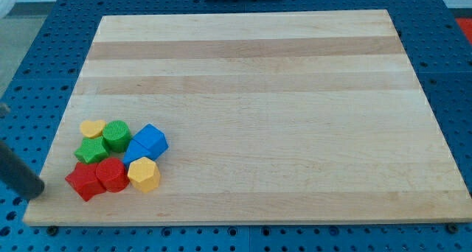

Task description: Move the yellow hexagon towards bottom right corner of the board

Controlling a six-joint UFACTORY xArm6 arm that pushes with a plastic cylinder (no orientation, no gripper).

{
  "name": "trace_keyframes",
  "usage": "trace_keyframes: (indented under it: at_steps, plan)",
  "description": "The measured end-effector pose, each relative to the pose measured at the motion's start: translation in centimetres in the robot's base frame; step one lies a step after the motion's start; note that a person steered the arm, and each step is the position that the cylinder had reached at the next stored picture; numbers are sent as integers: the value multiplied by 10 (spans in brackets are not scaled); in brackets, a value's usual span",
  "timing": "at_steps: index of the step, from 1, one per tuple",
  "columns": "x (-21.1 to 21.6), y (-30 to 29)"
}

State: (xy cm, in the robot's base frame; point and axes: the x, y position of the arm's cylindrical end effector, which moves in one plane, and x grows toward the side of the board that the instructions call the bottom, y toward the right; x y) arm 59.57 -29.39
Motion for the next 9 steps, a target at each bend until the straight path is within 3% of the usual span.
trace_keyframes:
  at_steps: [1,5,7,9]
  plan:
    - [9,22]
    - [-26,125]
    - [-26,193]
    - [-5,211]
